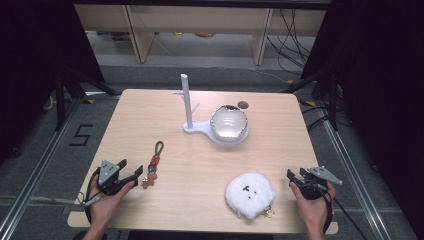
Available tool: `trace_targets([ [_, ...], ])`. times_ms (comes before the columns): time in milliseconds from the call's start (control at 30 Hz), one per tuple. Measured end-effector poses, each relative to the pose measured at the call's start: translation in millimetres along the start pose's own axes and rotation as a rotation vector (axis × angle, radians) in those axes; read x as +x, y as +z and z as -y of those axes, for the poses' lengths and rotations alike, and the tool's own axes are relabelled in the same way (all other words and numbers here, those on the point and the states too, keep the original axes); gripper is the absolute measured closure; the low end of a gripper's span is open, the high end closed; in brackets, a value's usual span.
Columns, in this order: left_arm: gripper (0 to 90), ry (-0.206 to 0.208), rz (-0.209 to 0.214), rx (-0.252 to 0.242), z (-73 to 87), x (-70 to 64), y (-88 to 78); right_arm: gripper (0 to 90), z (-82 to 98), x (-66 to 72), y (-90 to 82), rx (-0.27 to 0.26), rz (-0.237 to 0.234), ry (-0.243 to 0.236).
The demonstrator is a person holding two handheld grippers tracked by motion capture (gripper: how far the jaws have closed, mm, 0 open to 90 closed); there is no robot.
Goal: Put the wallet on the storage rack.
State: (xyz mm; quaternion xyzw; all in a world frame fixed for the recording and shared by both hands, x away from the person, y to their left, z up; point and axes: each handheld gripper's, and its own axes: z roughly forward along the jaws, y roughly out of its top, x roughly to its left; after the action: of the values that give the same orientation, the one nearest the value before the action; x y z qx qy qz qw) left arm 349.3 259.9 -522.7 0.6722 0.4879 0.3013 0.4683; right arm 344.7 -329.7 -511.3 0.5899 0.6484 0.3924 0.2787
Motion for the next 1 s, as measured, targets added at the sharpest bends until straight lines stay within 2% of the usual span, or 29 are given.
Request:
trace_targets([
  [33,31.1,0.0,0.003,0.0,0.0,0.1,0.6,50.7,-1.6,-0.2,0.7,-0.001,-0.013,-0.011],
  [100,31.2,-0.004,0.005,0.001,-0.2,0.1,1.4,52.1,-3.6,1.3,-0.6,0.018,-0.008,-0.007],
  [200,31.3,-0.006,0.0,0.012,-0.7,0.3,1.4,55.4,-13.0,5.9,-2.9,0.1,-0.029,-0.039],
  [267,31.3,-0.015,0.005,0.003,-0.3,1.1,1.9,56.2,-17.3,7.0,-2.0,0.145,-0.038,-0.059],
  [300,31.2,-0.015,0.005,0.003,-0.3,1.1,1.9,56.2,-17.3,7.0,-2.0,0.145,-0.038,-0.059],
  [333,31.2,-0.019,-0.001,0.008,-0.5,0.9,1.3,57.4,-22.2,8.8,-1.2,0.188,-0.055,-0.073],
  [367,31.3,-0.019,0.0,0.008,-0.4,1.0,1.3,57.6,-23.5,8.2,-0.7,0.195,-0.059,-0.097],
  [433,31.3,-0.015,0.002,0.009,-0.5,1.1,1.5,58.0,-26.3,10.7,-0.3,0.214,-0.047,-0.086],
  [467,31.3,-0.013,0.009,0.007,-0.4,1.2,2.3,58.1,-29.6,10.6,-1.7,0.237,-0.058,-0.107],
  [500,31.3,-0.008,0.005,0.018,-0.8,0.2,1.9,58.2,-34.6,11.7,-0.8,0.29,-0.063,-0.122],
  [533,31.3,-0.004,0.006,0.015,-0.7,0.1,2.2,58.2,-37.0,13.5,-0.6,0.332,-0.052,-0.115],
  [567,31.3,-0.003,0.006,0.017,-0.8,0.1,2.0,58.2,-40.3,13.5,-1.1,0.375,-0.069,-0.141],
  [633,31.3,-0.008,0.009,0.017,-0.8,0.3,1.9,58.3,-45.9,15.1,0.4,0.42,-0.081,-0.167],
  [700,31.3,-0.007,0.008,0.019,-0.8,0.3,1.9,58.2,-52.4,17.0,0.6,0.469,-0.073,-0.193],
  [767,31.3,-0.002,0.011,0.017,-0.8,0.1,2.3,58.9,-58.7,18.3,1.5,0.523,-0.094,-0.213],
  [833,31.2,0.005,0.009,0.021,-0.9,-0.7,2.7,59.1,-64.9,22.7,-0.6,0.583,-0.096,-0.192],
  [867,31.3,0.004,0.012,0.017,-0.8,-0.9,3.6,60.3,-69.5,24.5,-0.9,0.599,-0.101,-0.206],
  [967,31.3,0.009,0.008,0.023,-1.0,-1.7,3.5,60.7,-78.5,33.4,-0.1,0.674,-0.111,-0.197],
  [1000,31.3,0.01,0.008,0.023,-1.0,-1.7,3.4,60.4,-80.4,35.2,1.5,0.698,-0.111,-0.222],
])
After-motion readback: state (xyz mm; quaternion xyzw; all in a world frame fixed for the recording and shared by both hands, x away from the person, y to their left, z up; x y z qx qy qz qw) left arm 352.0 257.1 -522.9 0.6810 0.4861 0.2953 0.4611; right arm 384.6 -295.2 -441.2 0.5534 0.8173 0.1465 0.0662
